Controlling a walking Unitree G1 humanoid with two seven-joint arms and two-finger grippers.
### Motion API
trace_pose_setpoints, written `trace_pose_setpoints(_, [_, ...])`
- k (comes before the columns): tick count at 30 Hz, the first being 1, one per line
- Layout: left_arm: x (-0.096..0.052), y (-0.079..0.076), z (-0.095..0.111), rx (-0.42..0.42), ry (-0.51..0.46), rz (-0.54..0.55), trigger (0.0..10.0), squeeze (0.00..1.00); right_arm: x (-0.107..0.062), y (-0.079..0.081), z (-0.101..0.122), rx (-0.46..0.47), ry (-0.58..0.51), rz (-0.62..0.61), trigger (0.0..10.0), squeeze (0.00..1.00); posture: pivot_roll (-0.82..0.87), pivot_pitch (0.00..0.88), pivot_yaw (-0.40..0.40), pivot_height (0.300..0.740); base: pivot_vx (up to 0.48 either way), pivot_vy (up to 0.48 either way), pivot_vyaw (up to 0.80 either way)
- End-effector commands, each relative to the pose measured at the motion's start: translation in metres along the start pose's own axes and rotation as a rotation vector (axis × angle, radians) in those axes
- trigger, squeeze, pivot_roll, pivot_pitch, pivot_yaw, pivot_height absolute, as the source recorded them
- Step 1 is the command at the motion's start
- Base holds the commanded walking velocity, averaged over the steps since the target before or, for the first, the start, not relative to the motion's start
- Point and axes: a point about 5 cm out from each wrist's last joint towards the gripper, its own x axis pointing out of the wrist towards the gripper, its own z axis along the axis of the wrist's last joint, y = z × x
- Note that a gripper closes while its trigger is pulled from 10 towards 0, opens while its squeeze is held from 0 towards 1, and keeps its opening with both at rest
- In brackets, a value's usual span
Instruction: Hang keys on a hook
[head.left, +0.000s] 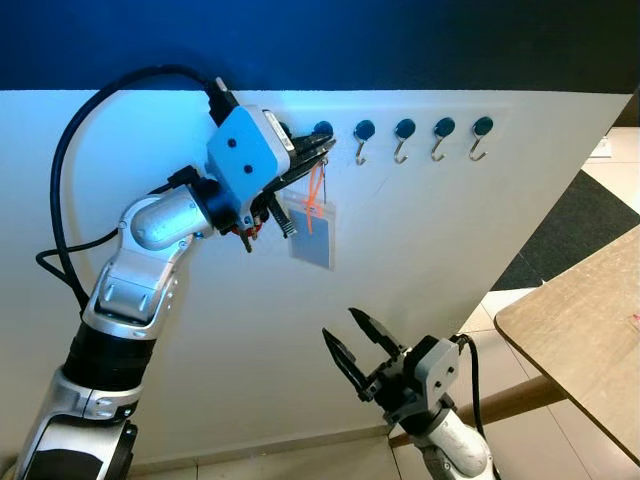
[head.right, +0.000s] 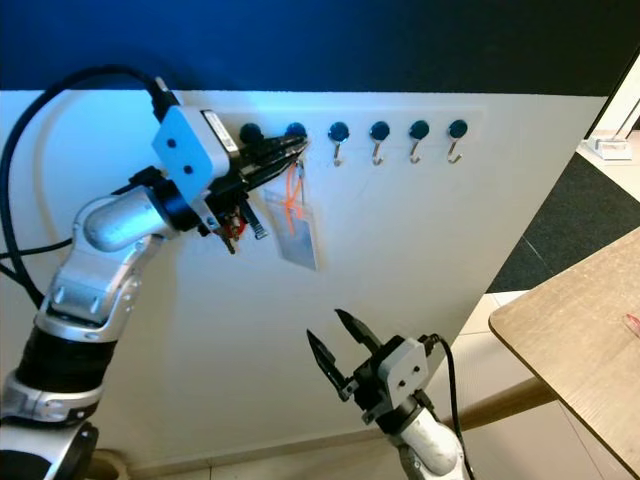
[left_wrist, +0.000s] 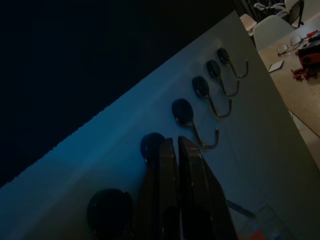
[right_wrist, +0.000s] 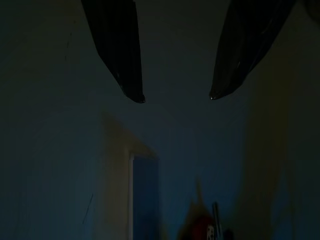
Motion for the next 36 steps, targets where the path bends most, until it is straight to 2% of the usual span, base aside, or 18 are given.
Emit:
trace_pose_setpoints(1, [-0.006,0.0,-0.002,0.019,0.033,-0.017,10.0,0.0,-0.002,-0.001,0.002,0.011,0.004,-0.003,10.0,0.0,0.08,0.07,-0.057,0.74,0.0,0.0,0.0])
trace_pose_setpoints(8, [-0.007,-0.004,-0.005,0.025,0.053,-0.042,10.0,0.0,0.0,-0.001,0.004,0.008,0.0,0.002,10.0,0.0,0.07,0.069,-0.058,0.74,0.0,0.0,0.0])
trace_pose_setpoints(13, [-0.008,-0.004,-0.006,-0.018,0.059,-0.041,10.0,0.0,0.001,0.0,0.005,0.01,-0.002,0.004,10.0,0.0,0.07,0.07,-0.057,0.74,0.0,0.0,0.0])
trace_pose_setpoints(14, [-0.008,-0.002,-0.005,-0.025,0.053,-0.033,10.0,0.55,0.001,0.0,0.005,0.011,-0.001,0.004,10.0,0.0,0.07,0.07,-0.058,0.74,0.0,0.0,0.0])
trace_pose_setpoints(16, [-0.008,-0.001,-0.004,-0.028,0.048,-0.028,10.0,0.55,0.001,0.0,0.005,0.011,0.0,0.003,10.0,0.0,0.07,0.071,-0.058,0.74,0.0,0.0,0.0])
trace_pose_setpoints(17, [-0.008,0.0,-0.003,-0.029,0.046,-0.025,10.0,1.0,0.001,0.0,0.005,0.012,0.002,0.003,10.0,0.0,0.07,0.071,-0.058,0.74,0.0,0.0,0.0])
trace_pose_setpoints(23, [-0.009,0.003,-0.003,-0.006,0.046,-0.005,10.0,1.0,0.0,0.0,0.005,0.013,0.005,0.003,10.0,0.0,0.07,0.069,-0.058,0.74,0.0,0.0,0.0])
trace_pose_setpoints(24, [-0.009,0.005,-0.002,0.004,0.047,0.01,10.0,0.0,0.001,0.0,0.005,0.014,0.005,0.003,10.0,0.0,0.08,0.069,-0.059,0.74,0.0,0.0,0.0])
trace_pose_setpoints(36, [-0.012,0.011,0.0,-0.007,0.043,0.032,10.0,0.0,0.0,0.0,0.005,0.015,0.01,0.005,10.0,0.0,0.08,0.066,-0.06,0.74,0.0,0.0,0.0])
